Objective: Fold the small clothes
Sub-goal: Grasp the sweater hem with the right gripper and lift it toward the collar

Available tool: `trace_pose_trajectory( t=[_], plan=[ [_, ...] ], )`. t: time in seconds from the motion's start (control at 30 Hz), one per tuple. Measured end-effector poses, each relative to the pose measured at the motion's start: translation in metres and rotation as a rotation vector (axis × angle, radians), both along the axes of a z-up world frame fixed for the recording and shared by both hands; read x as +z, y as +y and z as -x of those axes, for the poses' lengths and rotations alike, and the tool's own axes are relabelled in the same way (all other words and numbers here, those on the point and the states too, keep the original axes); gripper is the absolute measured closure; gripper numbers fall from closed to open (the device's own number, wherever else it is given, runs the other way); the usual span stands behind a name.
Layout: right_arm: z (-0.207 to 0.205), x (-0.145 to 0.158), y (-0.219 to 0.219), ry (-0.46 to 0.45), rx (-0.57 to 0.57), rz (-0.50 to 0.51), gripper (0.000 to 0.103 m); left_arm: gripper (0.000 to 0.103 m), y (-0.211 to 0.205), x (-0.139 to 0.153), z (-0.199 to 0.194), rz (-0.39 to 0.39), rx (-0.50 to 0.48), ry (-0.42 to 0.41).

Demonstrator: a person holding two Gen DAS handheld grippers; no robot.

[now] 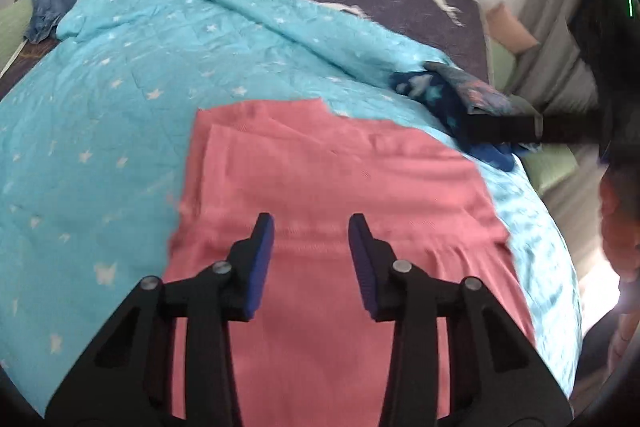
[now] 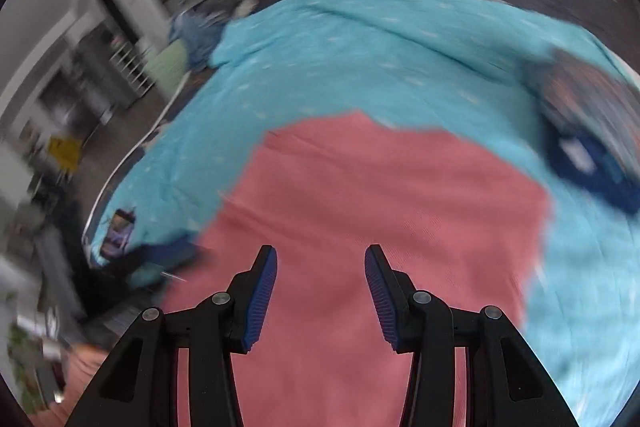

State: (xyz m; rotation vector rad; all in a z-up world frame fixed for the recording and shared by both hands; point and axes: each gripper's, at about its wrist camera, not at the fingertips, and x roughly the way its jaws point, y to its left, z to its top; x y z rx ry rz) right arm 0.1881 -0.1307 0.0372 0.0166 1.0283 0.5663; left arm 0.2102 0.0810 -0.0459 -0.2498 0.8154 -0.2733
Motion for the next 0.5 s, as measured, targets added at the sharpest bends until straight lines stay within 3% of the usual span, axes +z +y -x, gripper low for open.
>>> trace_pose_trajectory(
  t=[0.13,0.23,0.4,0.5],
  plan=[
    [-0.074,-0.018,0.045,0.139,0.055,-0.078,0.044,0.062,0.03,-0.041,-0.025,0.205,0.068,0.124],
    [-0.108,-0.044,0.068,0.208,0.1,-0.099,0.043,0.068,0.049,-0.058,-0.019,0.322,0.045,0.103],
    [-0.16,-0.088,0.096,0.31,0.114,-0.119,0.043,0.069,0.054,-0.067,-0.015,0.389,0.026,0.087],
    [-0.179,-0.101,0.115,0.35,0.196,-0.108,0.043,0.068,0.055,-0.069,-0.013,0.399,0.02,0.084]
  ],
)
